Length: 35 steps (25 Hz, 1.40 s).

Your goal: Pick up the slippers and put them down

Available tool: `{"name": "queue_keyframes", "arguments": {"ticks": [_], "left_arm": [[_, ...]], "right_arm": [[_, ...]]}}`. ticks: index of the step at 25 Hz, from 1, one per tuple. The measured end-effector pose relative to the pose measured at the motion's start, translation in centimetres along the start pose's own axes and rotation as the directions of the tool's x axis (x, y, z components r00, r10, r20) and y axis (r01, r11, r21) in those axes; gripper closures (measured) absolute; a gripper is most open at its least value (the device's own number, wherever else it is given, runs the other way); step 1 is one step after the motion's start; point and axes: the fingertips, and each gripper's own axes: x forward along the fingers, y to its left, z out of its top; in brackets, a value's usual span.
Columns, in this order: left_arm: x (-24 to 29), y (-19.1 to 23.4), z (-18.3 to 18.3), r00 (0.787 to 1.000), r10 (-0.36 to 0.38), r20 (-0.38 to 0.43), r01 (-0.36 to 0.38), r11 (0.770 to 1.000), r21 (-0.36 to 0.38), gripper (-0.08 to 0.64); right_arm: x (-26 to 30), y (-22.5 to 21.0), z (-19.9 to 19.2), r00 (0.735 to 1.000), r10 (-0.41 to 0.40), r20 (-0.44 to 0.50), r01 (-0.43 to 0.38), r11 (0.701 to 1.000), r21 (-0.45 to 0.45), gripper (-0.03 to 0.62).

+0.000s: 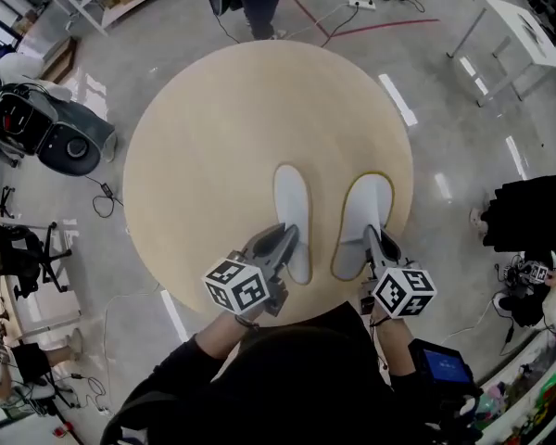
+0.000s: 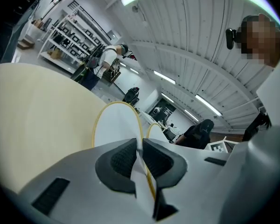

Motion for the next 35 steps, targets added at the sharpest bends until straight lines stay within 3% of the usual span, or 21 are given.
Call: {"name": "queue_keyframes", "arguments": {"ticks": [8, 14, 25, 31, 35], "left_arm": [[9.1, 1.8, -4.2, 0.995, 0.066, -0.080, -0.065, 0.998, 0.013, 0.528], [13.8, 3.7, -6.4, 0.981, 0.117, -0.155, -0.125, 0.991, -0.043, 0.526], [20.4, 5.2, -6.7, 0.962, 0.125, -0.242, -0.133, 0.991, -0.019, 0.526], [24.1, 6.2, -6.9, 0.954, 0.142, -0.264, -0.170, 0.981, -0.088, 0.526], [26.9, 7.7, -6.4, 0.948, 0.155, -0.279, -0.187, 0.978, -0.090, 0.528]], "right_arm": [[3.9, -9.5, -0.2, 0.993, -0.025, -0.118, 0.023, 1.000, -0.017, 0.554], [7.6, -14.8, -0.8, 0.980, -0.039, -0.196, 0.046, 0.999, 0.030, 0.554], [12.7, -17.2, -0.4, 0.957, -0.016, -0.291, 0.029, 0.999, 0.037, 0.554], [14.6, -19.3, 0.5, 0.953, -0.061, -0.298, 0.061, 0.998, -0.007, 0.554], [16.7, -20.7, 1.0, 0.948, -0.076, -0.308, 0.072, 0.997, -0.024, 0.554]]}}
